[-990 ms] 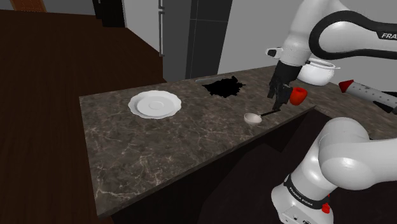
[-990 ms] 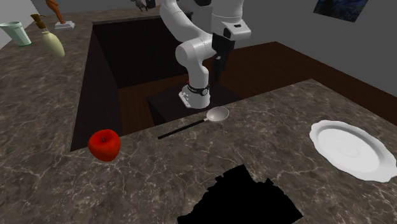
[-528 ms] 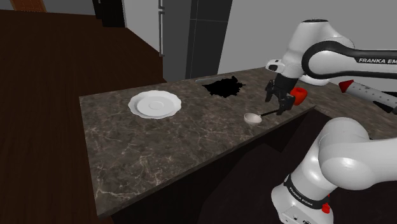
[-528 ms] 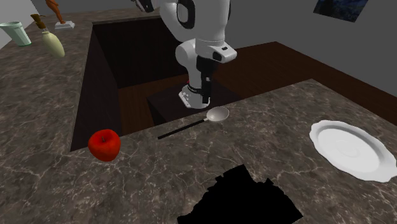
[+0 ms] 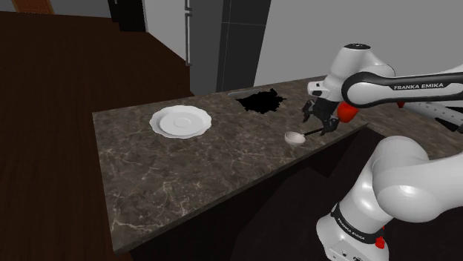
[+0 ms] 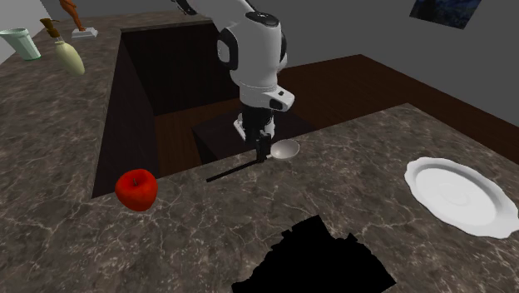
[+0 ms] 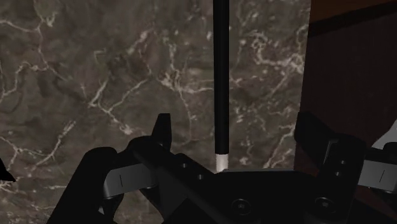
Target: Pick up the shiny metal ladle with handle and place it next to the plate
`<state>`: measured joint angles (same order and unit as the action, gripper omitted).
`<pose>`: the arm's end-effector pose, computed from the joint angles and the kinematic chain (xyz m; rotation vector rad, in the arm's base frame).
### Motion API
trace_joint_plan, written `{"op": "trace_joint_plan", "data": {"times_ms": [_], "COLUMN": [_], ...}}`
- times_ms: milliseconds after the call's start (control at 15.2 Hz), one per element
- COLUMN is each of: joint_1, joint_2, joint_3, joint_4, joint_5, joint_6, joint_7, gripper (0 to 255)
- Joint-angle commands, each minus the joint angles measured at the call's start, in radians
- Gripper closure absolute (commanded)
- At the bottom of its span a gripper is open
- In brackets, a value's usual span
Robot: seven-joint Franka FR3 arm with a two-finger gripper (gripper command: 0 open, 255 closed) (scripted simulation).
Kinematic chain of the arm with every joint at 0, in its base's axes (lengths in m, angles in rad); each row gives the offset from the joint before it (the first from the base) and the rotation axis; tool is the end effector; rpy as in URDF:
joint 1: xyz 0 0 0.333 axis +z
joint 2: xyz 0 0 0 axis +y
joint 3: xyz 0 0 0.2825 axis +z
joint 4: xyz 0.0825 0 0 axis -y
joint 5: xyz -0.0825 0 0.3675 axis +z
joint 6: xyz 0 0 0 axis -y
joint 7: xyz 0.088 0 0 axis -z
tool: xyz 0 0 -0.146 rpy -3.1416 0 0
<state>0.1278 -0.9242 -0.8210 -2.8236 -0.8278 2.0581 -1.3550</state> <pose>0.2668 -0.2057 0.3200 2.3990 1.8039 -0.0427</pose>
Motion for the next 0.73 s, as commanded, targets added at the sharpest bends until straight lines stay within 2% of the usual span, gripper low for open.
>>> {"op": "trace_joint_plan", "data": {"times_ms": [0, 330, 660], "joint_1": [0.011, 0.027, 0.027], "joint_2": [0.034, 0.109, 0.109], "joint_3": [-0.039, -0.117, -0.117], "joint_4": [0.002, -0.019, -0.019], "joint_5": [-0.028, -0.088, -0.088], "joint_6": [0.042, 0.145, 0.145], "joint_7": [-0.013, 0.006, 0.006], "gripper": [0, 0, 0]}}
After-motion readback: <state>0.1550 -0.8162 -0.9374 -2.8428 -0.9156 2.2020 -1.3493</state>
